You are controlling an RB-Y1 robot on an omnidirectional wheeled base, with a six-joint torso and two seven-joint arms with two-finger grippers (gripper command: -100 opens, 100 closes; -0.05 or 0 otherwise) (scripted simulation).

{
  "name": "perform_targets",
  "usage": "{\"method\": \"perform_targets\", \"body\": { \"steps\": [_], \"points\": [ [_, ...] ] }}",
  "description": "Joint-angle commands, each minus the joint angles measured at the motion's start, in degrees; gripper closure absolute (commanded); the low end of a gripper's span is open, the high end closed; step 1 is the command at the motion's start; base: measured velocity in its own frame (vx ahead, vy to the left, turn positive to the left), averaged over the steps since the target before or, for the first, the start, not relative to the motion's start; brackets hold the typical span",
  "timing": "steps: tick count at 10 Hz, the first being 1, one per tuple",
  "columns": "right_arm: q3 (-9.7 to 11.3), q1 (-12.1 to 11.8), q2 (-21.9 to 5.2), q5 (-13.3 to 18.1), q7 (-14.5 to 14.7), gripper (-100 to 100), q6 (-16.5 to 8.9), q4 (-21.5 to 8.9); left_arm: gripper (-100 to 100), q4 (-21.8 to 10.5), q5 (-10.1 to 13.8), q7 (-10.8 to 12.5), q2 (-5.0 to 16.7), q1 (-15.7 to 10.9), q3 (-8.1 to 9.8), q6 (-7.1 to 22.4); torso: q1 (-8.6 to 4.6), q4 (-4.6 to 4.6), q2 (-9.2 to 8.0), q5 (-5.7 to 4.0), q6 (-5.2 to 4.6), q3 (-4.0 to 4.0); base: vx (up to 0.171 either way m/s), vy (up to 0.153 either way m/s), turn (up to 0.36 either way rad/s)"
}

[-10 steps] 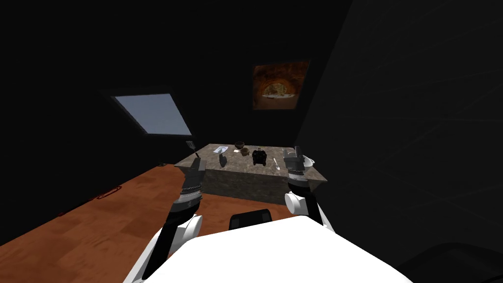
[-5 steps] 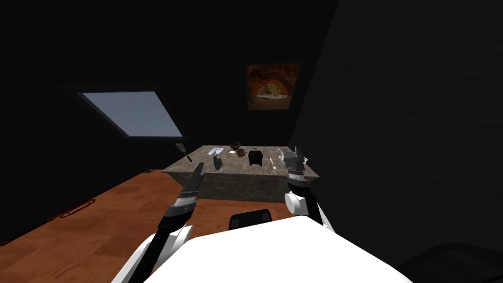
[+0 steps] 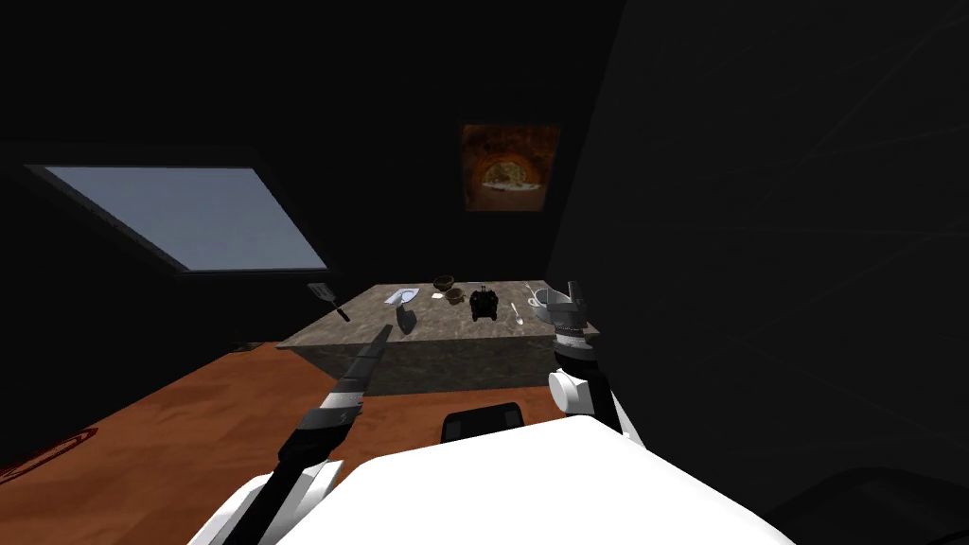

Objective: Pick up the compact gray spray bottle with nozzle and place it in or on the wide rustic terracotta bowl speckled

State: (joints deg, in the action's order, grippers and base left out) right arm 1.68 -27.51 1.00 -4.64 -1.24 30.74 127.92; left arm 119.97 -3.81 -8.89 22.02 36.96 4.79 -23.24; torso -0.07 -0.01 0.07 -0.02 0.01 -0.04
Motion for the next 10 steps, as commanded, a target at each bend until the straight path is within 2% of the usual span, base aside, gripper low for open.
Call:
{"method": "perform_targets", "body": {
  "steps": [1,8,9,10],
  "points": [
    [0.00,0.00,0.00,0.00,0.00,0,0.00,0.00,-100,-1.23,-0.60,0.24,2.76,0.73,1.13,1.98,0.00,0.00,0.00,0.00,0.00,0.00,0.025,-0.022,-0.170],
    [0.00,0.00,0.00,0.00,0.00,0,0.00,0.00,-100,-6.80,-3.65,0.65,15.39,5.76,5.49,9.31,0.00,0.00,0.01,0.00,0.00,-0.01,0.023,-0.020,-0.169],
    [0.00,0.00,0.00,0.00,0.00,0,0.00,0.00,-100,-7.71,-4.10,0.71,16.91,6.47,6.13,10.40,-0.01,0.00,0.02,0.00,0.00,-0.01,0.025,-0.022,-0.171],
    [0.00,0.00,0.00,0.00,0.00,0,0.00,0.00,-100,-7.71,-4.10,0.71,17.31,6.47,6.13,10.40,0.00,0.00,0.02,0.00,0.00,-0.01,0.016,-0.011,-0.041]
  ]
}}
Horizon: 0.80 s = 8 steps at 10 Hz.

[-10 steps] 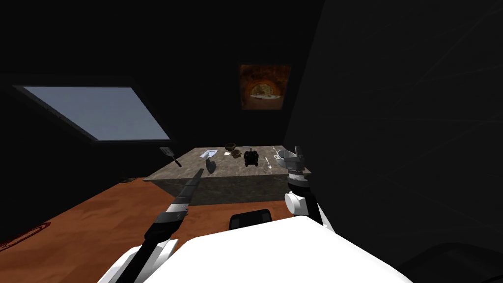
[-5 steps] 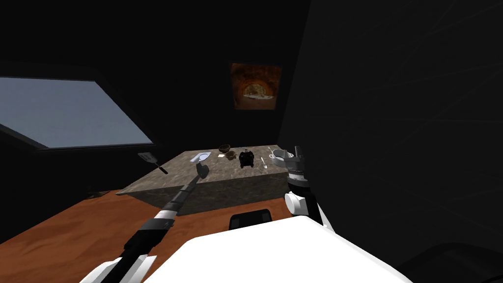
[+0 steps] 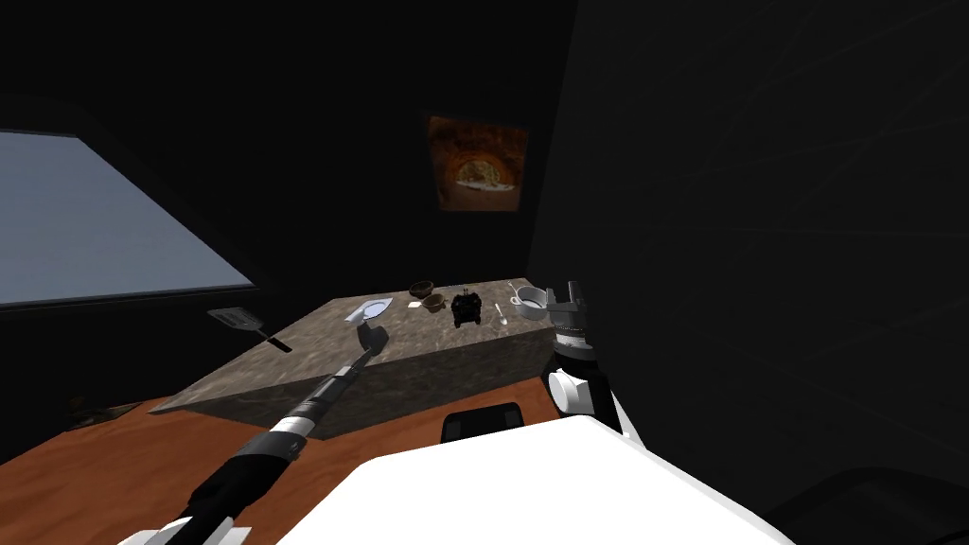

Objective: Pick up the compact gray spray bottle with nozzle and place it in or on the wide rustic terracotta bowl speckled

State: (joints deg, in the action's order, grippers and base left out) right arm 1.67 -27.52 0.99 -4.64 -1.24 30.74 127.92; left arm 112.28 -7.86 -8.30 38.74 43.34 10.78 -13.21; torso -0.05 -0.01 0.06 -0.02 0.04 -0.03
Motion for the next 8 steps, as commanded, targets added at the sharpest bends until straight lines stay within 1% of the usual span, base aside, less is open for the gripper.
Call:
{"method": "perform_targets", "body": {
  "steps": [1,5,8],
  "points": [
    [0.00,0.00,0.00,0.00,0.00,0,0.00,0.00,-100,-0.95,-0.49,0.18,2.51,0.79,0.77,1.47,0.00,0.00,0.00,0.00,0.00,0.00,0.014,-0.011,-0.097],
    [0.00,0.00,0.00,0.00,0.00,0,0.00,0.00,-100,-4.50,-2.16,0.44,9.92,3.47,3.17,5.62,0.00,0.00,0.02,0.00,-0.02,-0.01,0.021,-0.015,-0.171],
    [0.00,0.00,0.00,0.00,0.00,0,0.00,0.00,-100,-6.74,-3.25,0.60,14.71,5.22,4.73,8.30,-0.01,0.00,0.03,0.00,-0.03,-0.02,0.023,-0.012,-0.138]
  ]
}}
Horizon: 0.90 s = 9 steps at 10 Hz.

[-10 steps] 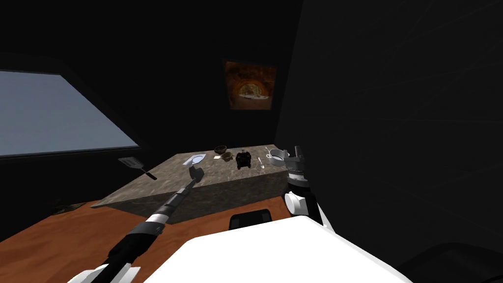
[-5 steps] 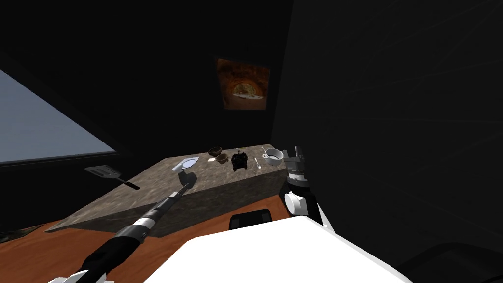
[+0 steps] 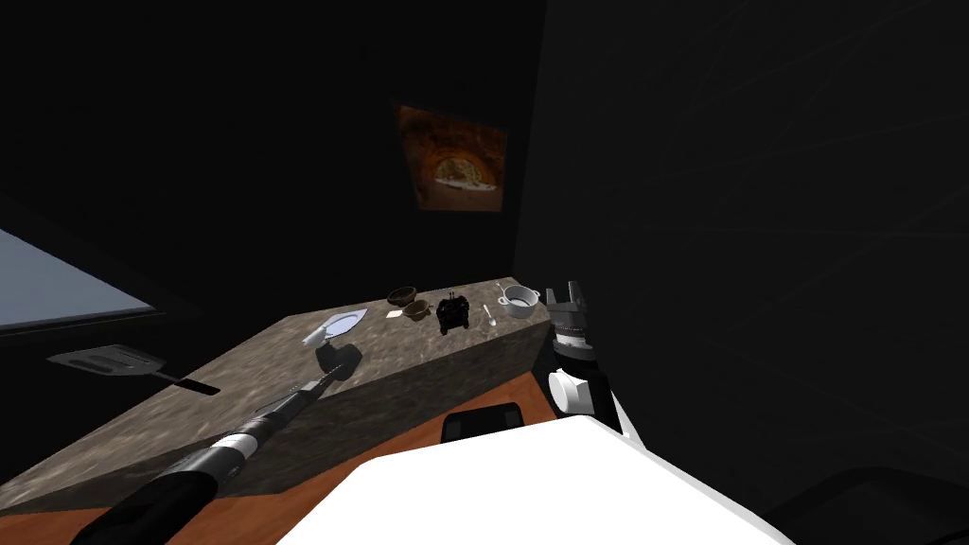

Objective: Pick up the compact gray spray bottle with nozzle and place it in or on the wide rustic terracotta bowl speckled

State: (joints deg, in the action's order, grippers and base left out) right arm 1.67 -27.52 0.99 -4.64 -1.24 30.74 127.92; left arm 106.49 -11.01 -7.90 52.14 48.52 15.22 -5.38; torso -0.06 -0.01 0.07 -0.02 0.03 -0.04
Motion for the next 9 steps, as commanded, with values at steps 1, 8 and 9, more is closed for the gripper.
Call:
{"method": "perform_targets", "body": {
  "steps": [1,8,9],
  "points": [
    [0.00,0.00,0.00,0.00,0.00,0,0.00,0.00,-100,-1.57,-0.42,0.24,2.71,0.55,0.75,1.25,0.00,0.00,0.00,0.00,0.00,0.00,0.021,-0.013,-0.112],
    [0.00,0.00,0.00,0.00,0.00,0,0.00,0.00,0,-4.04,-1.70,0.32,8.00,2.18,2.27,3.94,0.00,0.01,-0.05,0.01,0.03,0.03,0.016,-0.009,-0.081],
    [0.00,0.00,0.00,0.00,0.00,0,0.00,0.00,-100,-5.80,-2.07,-0.16,6.92,0.78,1.46,3.64,0.01,0.02,-0.08,0.02,0.03,0.05,0.057,0.016,-0.133]
  ]
}}
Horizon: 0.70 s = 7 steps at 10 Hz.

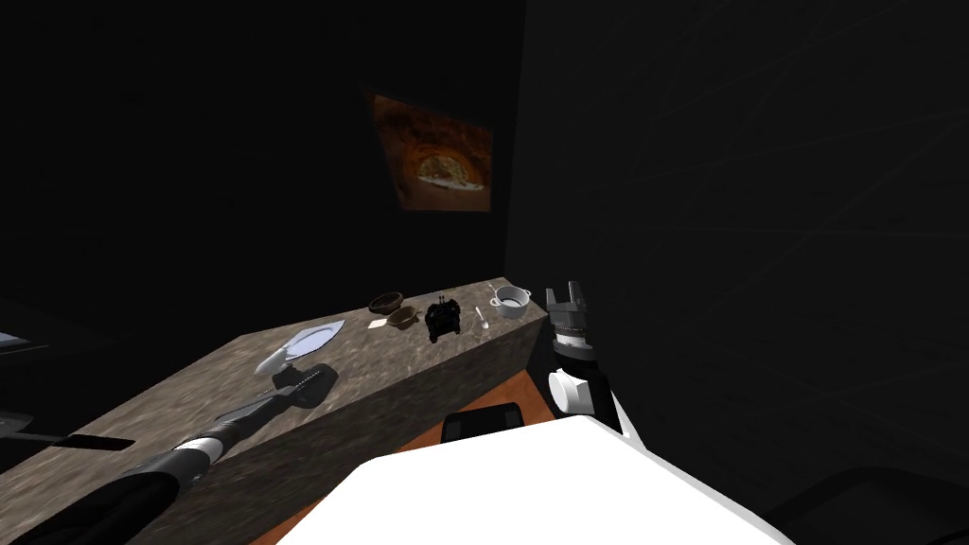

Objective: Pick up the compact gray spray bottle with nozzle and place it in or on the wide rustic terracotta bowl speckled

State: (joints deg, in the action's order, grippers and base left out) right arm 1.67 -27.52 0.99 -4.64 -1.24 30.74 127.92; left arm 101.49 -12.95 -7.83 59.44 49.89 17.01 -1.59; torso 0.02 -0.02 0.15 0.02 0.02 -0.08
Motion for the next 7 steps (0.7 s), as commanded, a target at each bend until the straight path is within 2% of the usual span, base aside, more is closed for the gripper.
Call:
{"method": "perform_targets", "body": {
  "steps": [1,2,6,7],
  "points": [
    [0.00,0.00,0.00,0.00,0.00,0,0.00,0.00,-100,0.00,0.00,0.00,0.00,0.00,0.00,0.00,0.00,0.00,0.00,0.00,0.00,0.00,0.036,0.014,-0.037],
    [0.00,0.00,0.00,0.00,0.00,0,0.00,0.00,100,-0.13,-0.04,-0.08,-0.08,-0.11,-0.07,-0.05,-0.01,0.00,-0.03,-0.01,0.04,0.01,0.000,0.000,0.000],
    [0.00,0.00,0.00,0.00,0.00,0,0.00,0.00,100,-0.14,-0.05,-0.10,-0.06,-0.10,-0.03,0.01,-0.05,0.03,-0.16,0.01,0.02,0.09,0.000,0.000,0.000],
    [0.00,0.00,0.00,0.00,0.00,0,0.00,0.00,0,-0.14,-0.05,-0.10,-0.06,-0.10,-0.03,0.00,-0.06,0.03,-0.17,0.01,0.02,0.09,0.000,0.000,0.000]
  ]
}}
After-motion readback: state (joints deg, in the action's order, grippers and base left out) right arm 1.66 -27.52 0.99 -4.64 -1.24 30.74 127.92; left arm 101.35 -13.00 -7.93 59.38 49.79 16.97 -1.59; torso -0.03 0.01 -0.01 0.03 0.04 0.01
